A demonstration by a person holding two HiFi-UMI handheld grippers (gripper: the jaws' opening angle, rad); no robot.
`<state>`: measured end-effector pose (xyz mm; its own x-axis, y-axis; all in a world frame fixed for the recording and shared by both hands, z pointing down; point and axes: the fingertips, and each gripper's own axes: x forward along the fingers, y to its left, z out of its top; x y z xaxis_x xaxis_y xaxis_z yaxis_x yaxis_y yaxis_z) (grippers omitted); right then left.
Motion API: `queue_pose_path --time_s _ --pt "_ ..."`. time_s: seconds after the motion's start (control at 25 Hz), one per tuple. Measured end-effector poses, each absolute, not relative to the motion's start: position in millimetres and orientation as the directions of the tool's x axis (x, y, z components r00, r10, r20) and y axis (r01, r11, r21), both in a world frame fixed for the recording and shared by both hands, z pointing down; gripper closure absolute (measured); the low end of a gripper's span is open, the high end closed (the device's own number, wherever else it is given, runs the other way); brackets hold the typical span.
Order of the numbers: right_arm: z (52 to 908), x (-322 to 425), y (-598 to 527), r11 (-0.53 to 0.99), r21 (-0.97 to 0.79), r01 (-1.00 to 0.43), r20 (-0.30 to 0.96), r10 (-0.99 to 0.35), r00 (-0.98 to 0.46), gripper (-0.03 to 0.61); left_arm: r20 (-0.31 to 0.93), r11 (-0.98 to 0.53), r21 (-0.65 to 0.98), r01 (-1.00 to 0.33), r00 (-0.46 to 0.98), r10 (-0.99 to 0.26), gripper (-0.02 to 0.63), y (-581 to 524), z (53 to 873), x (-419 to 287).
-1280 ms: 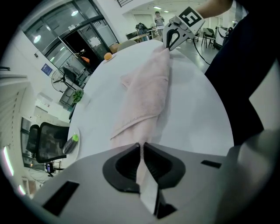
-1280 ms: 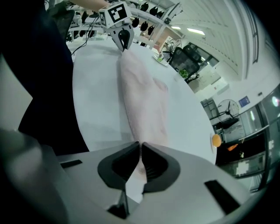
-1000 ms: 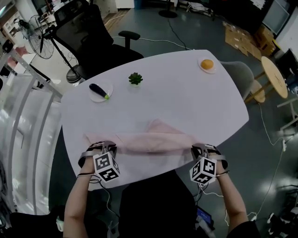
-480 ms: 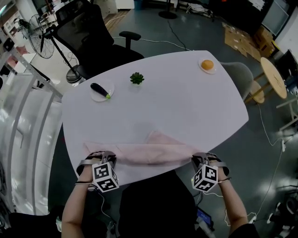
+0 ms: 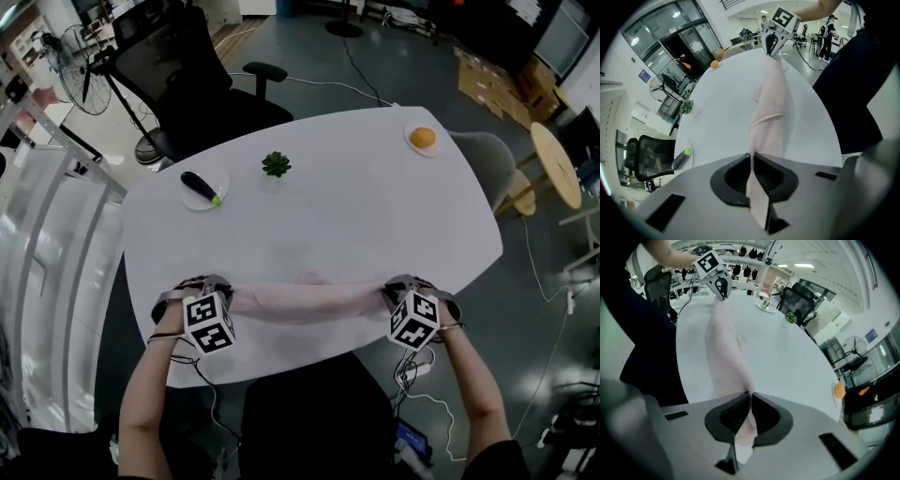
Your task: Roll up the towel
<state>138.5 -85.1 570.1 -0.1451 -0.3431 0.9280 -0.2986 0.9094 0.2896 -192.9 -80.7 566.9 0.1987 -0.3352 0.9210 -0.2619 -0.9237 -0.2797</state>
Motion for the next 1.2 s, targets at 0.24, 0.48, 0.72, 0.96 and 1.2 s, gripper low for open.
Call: queue_pose_path --time_s 0.24,0.48,0.72,0.96,1.2 --pt "592.8 140.9 -120.8 0.911 0.245 -0.331 0.943 -0.303 -0.135 0.552 0.929 -0.919 -0.264 -0.292 0.180 -0.324 0.577 -114.8 587.1 -195.0" --pt "618.0 144.4 -133.7 0.911 0.241 -0.336 0.956 -0.283 -0.081 0.546 0.941 -0.921 -0.260 -0.290 0.137 -0.309 0.577 -130.8 607.6 -193.2" --pt "625.3 142.2 -136.5 0.915 0.258 -0.309 0.954 -0.293 -0.070 0.546 0.943 -0.923 -0.269 -0.275 0.119 -0.310 0.575 -135.9 620.3 -193.3" --pt "608.2 151.3 -142.7 0.878 0.316 -0.360 0.921 -0.375 -0.107 0.369 0.904 -0.883 -0.333 -0.330 0.153 -0.399 0.490 -142.3 599.4 -197.8" --pt "550.8 153.7 -150.4 0.771 0.368 -0.520 0.832 -0.522 -0.186 0.294 0.833 -0.797 -0.339 -0.499 0.235 -0.501 0.414 -141.2 551.8 -201.7"
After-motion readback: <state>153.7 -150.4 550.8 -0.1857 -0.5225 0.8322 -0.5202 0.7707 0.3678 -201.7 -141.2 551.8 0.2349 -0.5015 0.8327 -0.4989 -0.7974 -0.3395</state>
